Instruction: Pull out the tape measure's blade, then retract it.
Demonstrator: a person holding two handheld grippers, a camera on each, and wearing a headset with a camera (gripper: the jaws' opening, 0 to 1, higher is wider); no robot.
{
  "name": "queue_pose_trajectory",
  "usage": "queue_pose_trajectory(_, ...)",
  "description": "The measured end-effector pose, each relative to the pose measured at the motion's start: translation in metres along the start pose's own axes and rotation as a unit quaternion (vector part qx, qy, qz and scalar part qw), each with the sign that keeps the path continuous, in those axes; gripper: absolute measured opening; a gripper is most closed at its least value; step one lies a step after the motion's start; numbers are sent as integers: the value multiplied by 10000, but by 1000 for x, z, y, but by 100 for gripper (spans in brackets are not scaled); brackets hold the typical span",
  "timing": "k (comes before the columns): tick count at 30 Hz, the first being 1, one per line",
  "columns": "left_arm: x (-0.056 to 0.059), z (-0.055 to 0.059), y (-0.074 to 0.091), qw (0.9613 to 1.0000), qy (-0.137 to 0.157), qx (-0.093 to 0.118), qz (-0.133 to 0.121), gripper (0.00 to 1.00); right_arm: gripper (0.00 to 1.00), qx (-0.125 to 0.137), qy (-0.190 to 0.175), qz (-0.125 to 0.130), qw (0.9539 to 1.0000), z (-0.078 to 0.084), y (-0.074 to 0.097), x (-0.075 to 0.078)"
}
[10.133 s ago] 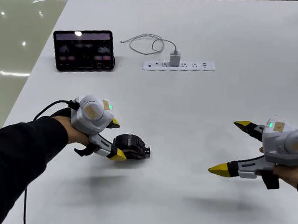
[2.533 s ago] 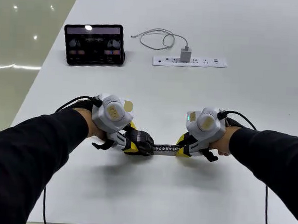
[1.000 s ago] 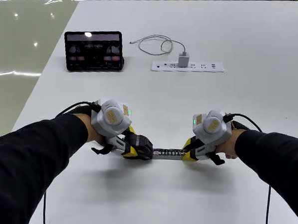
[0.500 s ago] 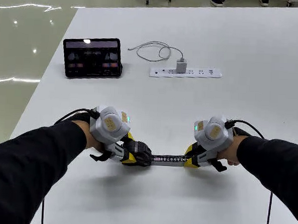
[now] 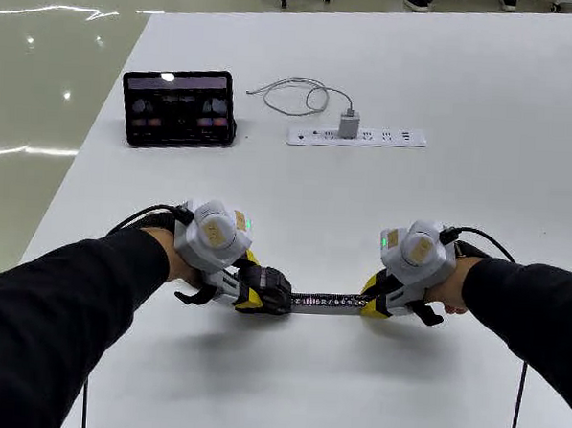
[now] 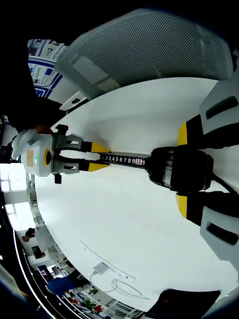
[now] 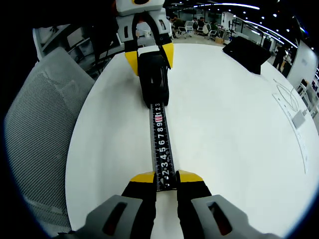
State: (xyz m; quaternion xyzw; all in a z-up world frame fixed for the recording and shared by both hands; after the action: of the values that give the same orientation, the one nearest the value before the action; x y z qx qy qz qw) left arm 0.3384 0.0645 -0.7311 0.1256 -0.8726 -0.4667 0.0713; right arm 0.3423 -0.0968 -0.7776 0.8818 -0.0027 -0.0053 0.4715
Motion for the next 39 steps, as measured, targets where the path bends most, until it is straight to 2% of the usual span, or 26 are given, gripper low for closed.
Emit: queue_pose_trajectory(39,2,-1,0,10000,13,2,3,28,10,-157,-188,119,9996,36,25,1)
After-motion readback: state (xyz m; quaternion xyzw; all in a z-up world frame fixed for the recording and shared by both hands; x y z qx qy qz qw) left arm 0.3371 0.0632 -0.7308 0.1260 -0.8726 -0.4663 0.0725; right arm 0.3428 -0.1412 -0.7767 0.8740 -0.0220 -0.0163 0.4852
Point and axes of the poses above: the centre of the closed fingertips' face, and the gripper's own axes: y roughly backward along the fingers, x roughly to its right, z roughly out of its underside, the point moved 2 cm from there along y, roughly backward along the fingers, and after that the axes turned 4 degrees about y, right-handed, at the moved point
